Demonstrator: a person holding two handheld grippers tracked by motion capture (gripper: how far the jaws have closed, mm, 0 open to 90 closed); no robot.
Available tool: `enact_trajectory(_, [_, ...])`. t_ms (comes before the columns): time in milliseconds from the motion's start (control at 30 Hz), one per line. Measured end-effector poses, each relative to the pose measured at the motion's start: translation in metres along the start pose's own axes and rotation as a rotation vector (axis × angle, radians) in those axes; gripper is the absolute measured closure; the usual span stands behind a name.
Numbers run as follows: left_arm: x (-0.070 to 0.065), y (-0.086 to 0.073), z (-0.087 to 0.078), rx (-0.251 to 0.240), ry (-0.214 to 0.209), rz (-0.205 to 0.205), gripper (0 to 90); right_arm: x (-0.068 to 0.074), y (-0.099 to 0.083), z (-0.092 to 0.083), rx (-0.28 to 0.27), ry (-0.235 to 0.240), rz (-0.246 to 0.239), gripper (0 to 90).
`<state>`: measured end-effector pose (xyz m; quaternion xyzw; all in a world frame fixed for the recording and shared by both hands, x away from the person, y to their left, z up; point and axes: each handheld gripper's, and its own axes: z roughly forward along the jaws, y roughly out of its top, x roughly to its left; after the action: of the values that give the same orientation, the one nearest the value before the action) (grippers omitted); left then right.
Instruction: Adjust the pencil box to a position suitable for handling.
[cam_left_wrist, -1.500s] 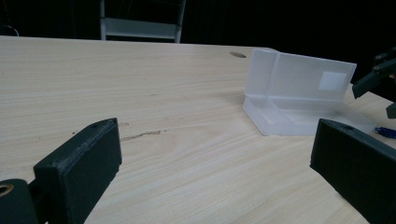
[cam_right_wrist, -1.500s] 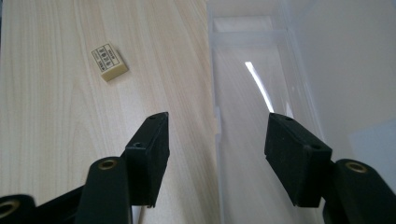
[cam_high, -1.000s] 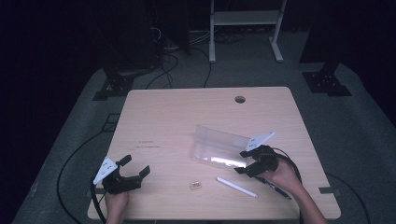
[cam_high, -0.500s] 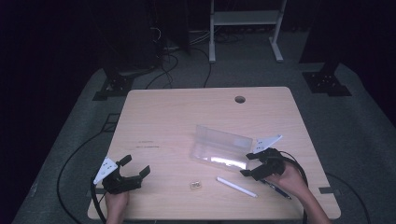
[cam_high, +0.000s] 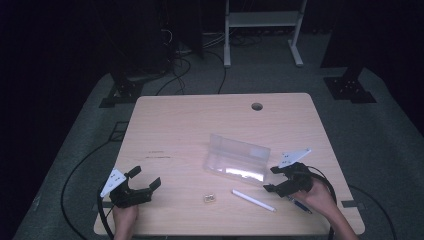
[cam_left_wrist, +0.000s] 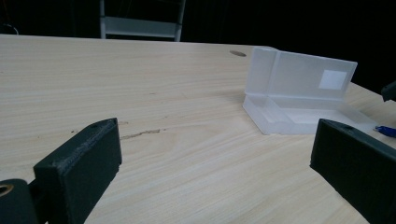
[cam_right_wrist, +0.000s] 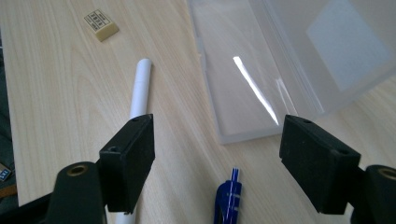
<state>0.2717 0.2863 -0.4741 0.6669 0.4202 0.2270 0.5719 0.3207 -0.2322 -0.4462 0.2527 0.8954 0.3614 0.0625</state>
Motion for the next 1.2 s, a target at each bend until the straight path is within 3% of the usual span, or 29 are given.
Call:
enact_trajectory(367, [0.0, 0.0, -0.001, -0.002, 0.003, 0.003, 1.1, 0.001, -0.013, -0.008, -0.003, -0.02, 0.018, 24.6])
enact_trajectory(733, [0.0, 0.0, -0.001, -0.005, 0.006, 0.002, 1.1, 0.003, -0.034, -0.014, -0.018, -0.052, 0.075, 24.3])
enact_trajectory(1200, [-0.001, 0.0, -0.001, -0.002, 0.004, 0.003, 1.1, 0.009, -0.053, -0.023, -0.016, -0.085, 0.091, 27.7])
